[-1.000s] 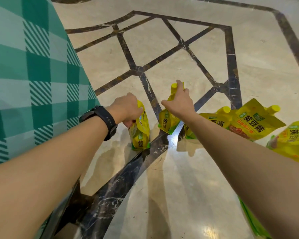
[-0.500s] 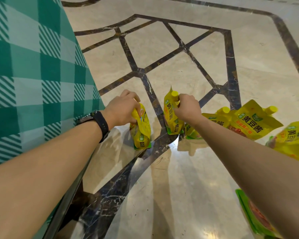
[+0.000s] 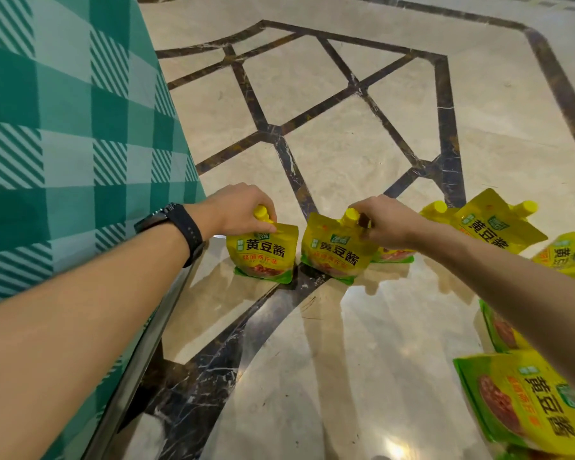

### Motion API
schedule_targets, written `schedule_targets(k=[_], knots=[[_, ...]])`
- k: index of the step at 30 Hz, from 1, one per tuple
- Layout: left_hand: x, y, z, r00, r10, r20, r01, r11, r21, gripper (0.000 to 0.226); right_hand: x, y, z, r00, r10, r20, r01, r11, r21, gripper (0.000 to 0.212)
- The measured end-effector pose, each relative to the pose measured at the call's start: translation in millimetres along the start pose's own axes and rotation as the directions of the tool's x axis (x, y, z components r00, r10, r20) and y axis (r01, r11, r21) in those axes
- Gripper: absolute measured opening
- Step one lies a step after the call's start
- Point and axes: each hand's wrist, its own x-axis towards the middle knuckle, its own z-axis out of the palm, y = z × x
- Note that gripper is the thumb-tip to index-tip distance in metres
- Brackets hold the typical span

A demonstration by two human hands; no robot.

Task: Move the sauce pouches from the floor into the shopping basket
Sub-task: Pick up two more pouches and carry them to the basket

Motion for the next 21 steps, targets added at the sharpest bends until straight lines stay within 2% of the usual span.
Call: schedule_targets(k=[3,6,8,11,16,19,21], knots=[[-1,-2,3,1.000,0.018,-0.019,-0.020,0.997,-0.069,0.027,-16,4,6,1.000,0.006,0.013,-0.005,1.000,-0.006,0.018],[1,-3,6,0.999,0.024,-0.029,-0.027,0.992,-0.122,0.024,-27,5,17,1.000,-0.010,-0.020,0.010,1.000,0.023,0.006],[3,-2,7,0.999,0.023,-0.041,-0.029,0.989,-0.148,0.021,-29,1,26,0.998,-0.010,-0.061,0.017,0.993,0.116,0.007],[3,-3,9,0.999,0.010,-0.044,-0.020,0.972,-0.234,0.017,-27,-2,34,0.991,0.026,-0.129,0.013,0.956,0.294,0.025],[2,-9,10,0.995,0.022,-0.097,-0.053,0.944,-0.326,0.019,-33,10,30,0.999,-0.021,-0.033,0.029,0.962,0.270,0.023],[5,-5,12,0.997,0.029,-0.066,-0.049,0.938,-0.342,0.020,-33,9,25,0.998,-0.066,0.022,0.058,0.963,0.261,0.032],[6,0,15,0.998,0.044,-0.037,-0.054,0.933,-0.356,0.020,-30,10,24,0.999,-0.047,0.009,0.043,0.962,0.268,0.030]])
